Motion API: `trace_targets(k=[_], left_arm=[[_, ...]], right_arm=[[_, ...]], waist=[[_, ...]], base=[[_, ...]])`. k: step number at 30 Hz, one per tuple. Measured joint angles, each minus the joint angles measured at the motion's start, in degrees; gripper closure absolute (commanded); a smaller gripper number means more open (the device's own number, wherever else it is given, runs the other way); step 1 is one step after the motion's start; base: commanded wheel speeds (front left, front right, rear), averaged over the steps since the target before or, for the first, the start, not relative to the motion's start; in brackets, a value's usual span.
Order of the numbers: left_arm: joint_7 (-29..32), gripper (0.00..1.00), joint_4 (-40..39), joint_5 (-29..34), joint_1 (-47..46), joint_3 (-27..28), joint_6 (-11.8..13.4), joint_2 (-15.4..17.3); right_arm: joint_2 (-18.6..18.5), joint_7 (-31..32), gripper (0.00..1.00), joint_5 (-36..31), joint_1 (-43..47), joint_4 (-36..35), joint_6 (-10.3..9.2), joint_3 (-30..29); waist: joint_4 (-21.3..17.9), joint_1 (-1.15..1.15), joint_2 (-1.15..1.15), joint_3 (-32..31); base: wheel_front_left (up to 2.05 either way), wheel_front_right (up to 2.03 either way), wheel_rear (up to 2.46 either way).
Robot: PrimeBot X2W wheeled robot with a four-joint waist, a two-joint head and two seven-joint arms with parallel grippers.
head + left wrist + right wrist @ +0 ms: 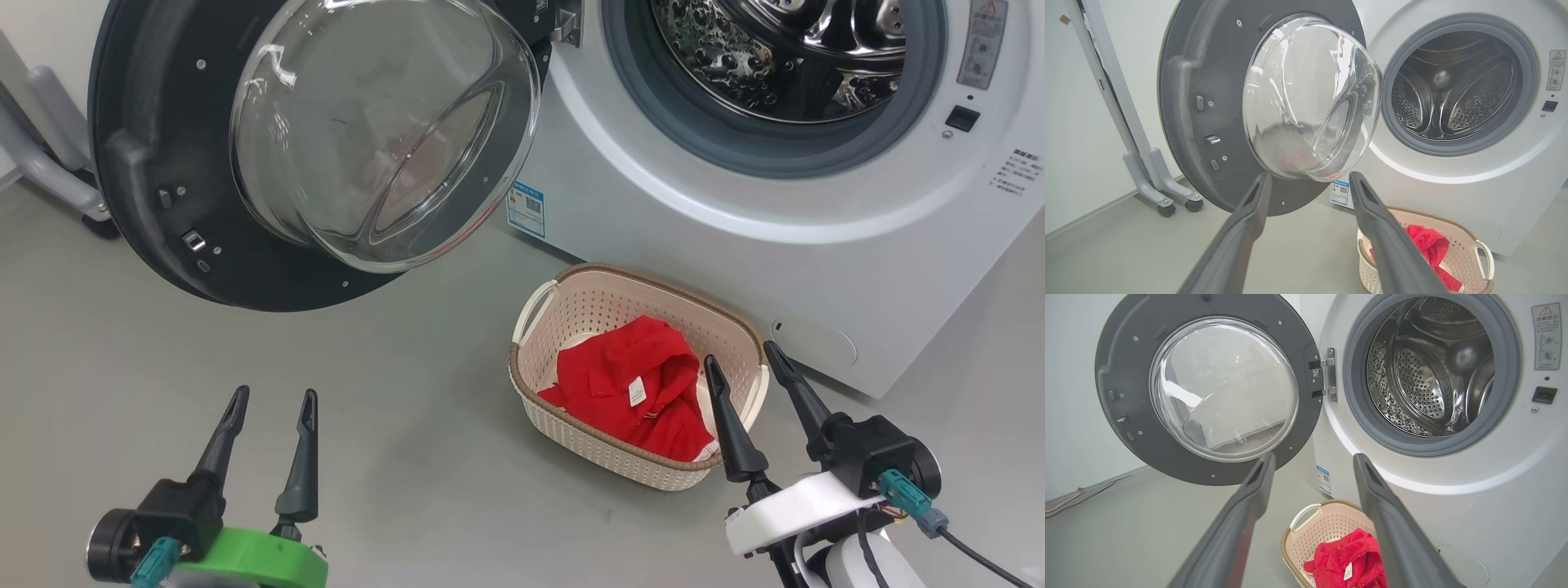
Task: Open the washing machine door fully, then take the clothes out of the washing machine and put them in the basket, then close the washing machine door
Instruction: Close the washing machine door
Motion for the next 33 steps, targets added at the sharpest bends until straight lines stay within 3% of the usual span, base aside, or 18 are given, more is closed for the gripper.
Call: trace_targets(k=[2,3,4,5,6,7,15,21,28,33], left_arm=[[0.0,0.00,0.0,0.0,0.0,0.0,0.0,0.0],[0.0,0.08,0.0,0.0,0.0,0.0,0.0,0.0],[0.0,0.51,0.0,0.0,0.0,0.0,0.0,0.0],[0.0,0.51,0.0,0.0,0.0,0.0,0.0,0.0],[0.0,0.83,0.0,0.0,0.0,0.0,0.0,0.0],[0.0,1.00,-0.1,0.0,0.0,-0.1,0.0,0.0],[0.0,1.00,-1.0,0.0,0.0,0.6,-0.1,0.1],[0.0,1.00,-4.5,-2.2,-0.9,5.7,-0.2,0.8],[-0.3,1.00,-11.0,-3.4,-6.4,13.5,-0.2,6.4],[-0.3,1.00,-12.2,-4.7,-8.5,19.3,-0.3,12.4]], right_arm=[[0.0,0.0,0.00,0.0,0.0,0.0,0.00,0.0],[0.0,0.0,0.00,0.0,0.0,0.0,0.00,0.0],[0.0,0.0,0.00,0.0,-0.1,0.0,0.00,0.0],[0.0,0.0,0.00,0.0,-0.2,0.0,0.00,0.0],[0.0,0.0,0.00,0.0,-0.3,0.0,0.00,0.0],[0.0,0.0,0.00,0.0,-0.4,0.0,0.00,-0.1],[0.0,0.0,0.00,-0.1,-0.8,-0.4,-0.09,-0.1],[-0.2,0.0,0.00,-1.0,-0.8,-1.0,-0.64,0.3],[-1.0,0.4,0.00,-2.5,-0.9,-2.0,-0.67,1.2],[-1.6,1.0,0.00,-3.5,-2.2,-2.5,-0.67,1.4]], waist=[[0.0,0.00,0.00,0.0],[0.0,0.00,0.00,0.0],[0.0,0.00,0.00,0.1],[0.0,0.00,0.00,0.1],[0.0,0.00,0.00,0.1],[0.0,0.00,0.00,0.2],[0.0,0.00,0.00,1.1],[-0.1,0.00,0.00,2.7],[-1.4,0.00,0.00,5.7],[-2.9,0.00,0.00,8.3]], base=[[0.00,0.00,0.00],[0.00,0.00,0.00],[0.00,0.00,0.00],[0.00,0.00,0.00],[0.00,0.00,0.00],[0.00,0.00,0.00],[0.00,0.00,0.00],[0.00,0.00,0.00],[0.00,0.00,0.00],[0.00,0.00,0.00]])
